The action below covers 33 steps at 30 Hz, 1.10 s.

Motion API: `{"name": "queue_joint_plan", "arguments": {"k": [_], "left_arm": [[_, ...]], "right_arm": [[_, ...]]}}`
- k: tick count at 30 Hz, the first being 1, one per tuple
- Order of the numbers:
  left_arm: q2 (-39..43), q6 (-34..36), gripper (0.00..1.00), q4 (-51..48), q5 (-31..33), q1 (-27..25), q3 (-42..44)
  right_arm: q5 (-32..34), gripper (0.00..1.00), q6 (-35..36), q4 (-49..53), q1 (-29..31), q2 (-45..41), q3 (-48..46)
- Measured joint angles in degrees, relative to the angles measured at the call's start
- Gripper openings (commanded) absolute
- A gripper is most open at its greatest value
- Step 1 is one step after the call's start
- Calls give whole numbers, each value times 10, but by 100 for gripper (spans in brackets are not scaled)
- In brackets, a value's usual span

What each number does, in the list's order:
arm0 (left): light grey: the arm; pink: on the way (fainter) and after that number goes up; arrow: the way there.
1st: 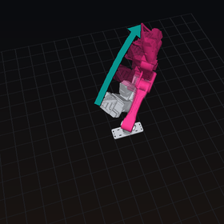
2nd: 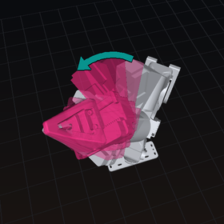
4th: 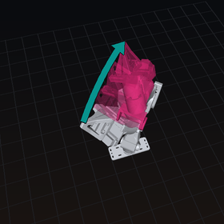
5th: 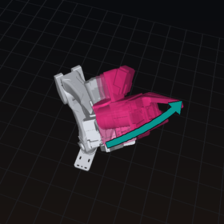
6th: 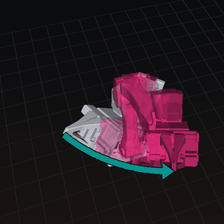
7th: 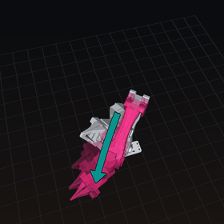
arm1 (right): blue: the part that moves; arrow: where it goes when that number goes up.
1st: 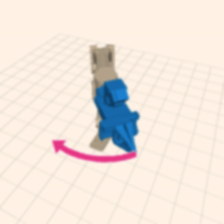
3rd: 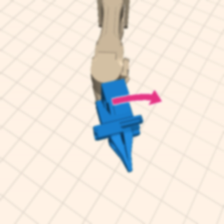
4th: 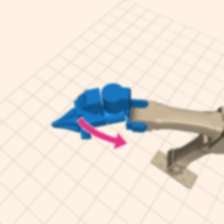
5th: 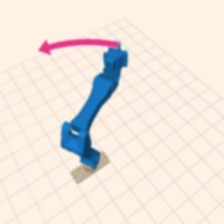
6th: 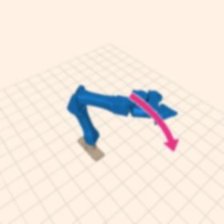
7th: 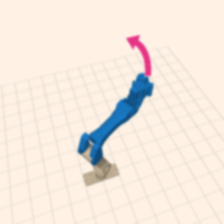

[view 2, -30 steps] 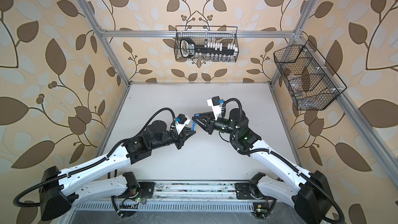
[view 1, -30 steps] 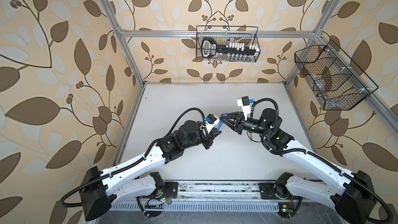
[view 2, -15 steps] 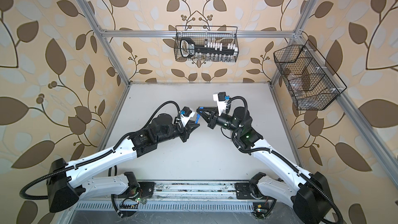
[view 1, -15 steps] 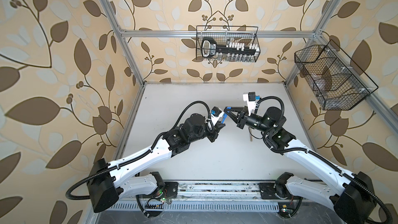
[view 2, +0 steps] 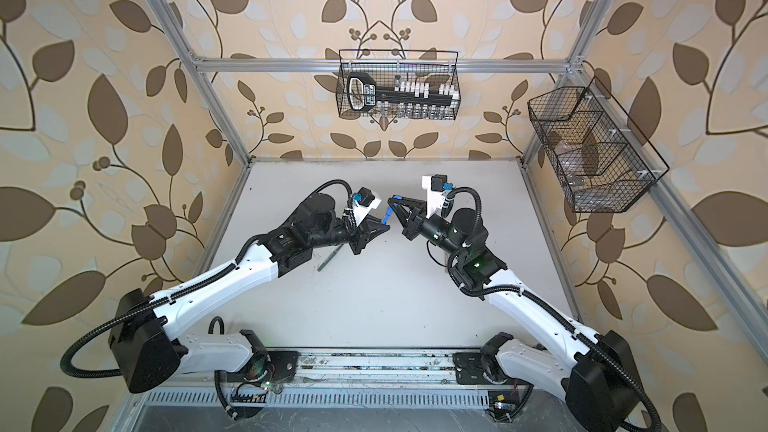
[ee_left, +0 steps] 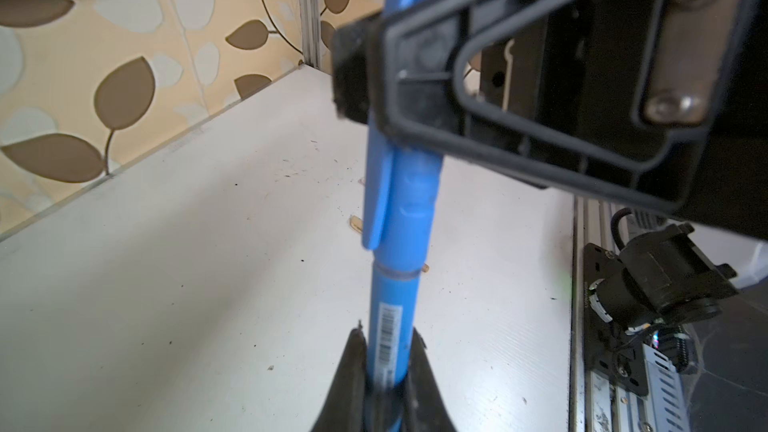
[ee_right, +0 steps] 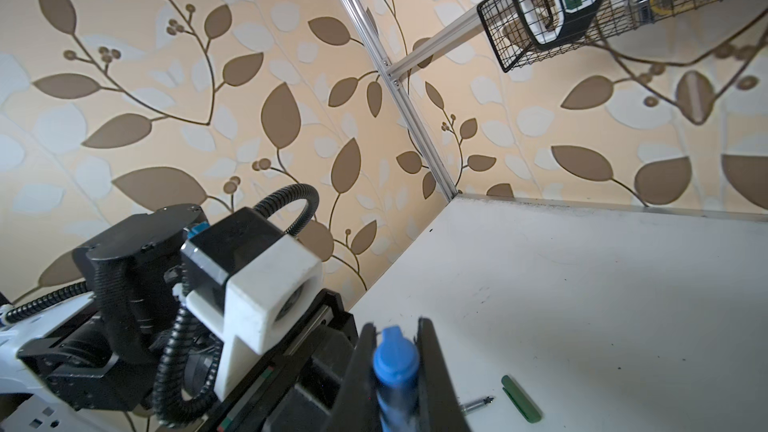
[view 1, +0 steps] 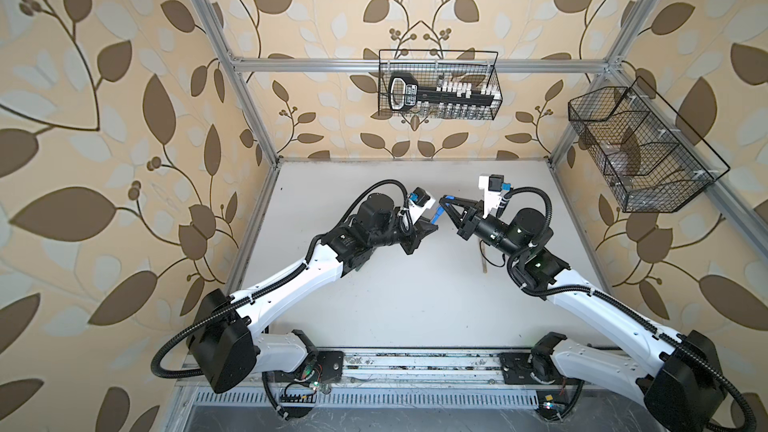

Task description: Insert the pens into the pen caps

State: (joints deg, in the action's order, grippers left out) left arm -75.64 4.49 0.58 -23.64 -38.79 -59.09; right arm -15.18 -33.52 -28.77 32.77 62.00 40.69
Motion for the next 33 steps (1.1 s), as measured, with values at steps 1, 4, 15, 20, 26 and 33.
{"name": "queue_joint_plan", "arguments": {"k": [1, 4, 15, 20, 26, 33], "left_arm": [[-7, -2, 0, 2, -8, 3, -1], [-21, -14, 0, 2, -39, 16, -2], [-43, -74, 59, 46, -101, 55, -37], [55, -110, 78, 75, 15, 99, 42], [156, -124, 92, -32, 163, 106, 101], [115, -151, 95, -159, 273, 112, 103]], "right_arm": [[11, 0, -2, -2, 3, 0, -6], [44, 0, -10, -13, 15, 1, -22], [26, 0, 16, 128, -13, -3, 72], [-25, 0, 51, 293, -66, 36, 139], [-56, 0, 81, 405, -116, 134, 160], [-45, 0, 134, 511, -141, 276, 183]]}}
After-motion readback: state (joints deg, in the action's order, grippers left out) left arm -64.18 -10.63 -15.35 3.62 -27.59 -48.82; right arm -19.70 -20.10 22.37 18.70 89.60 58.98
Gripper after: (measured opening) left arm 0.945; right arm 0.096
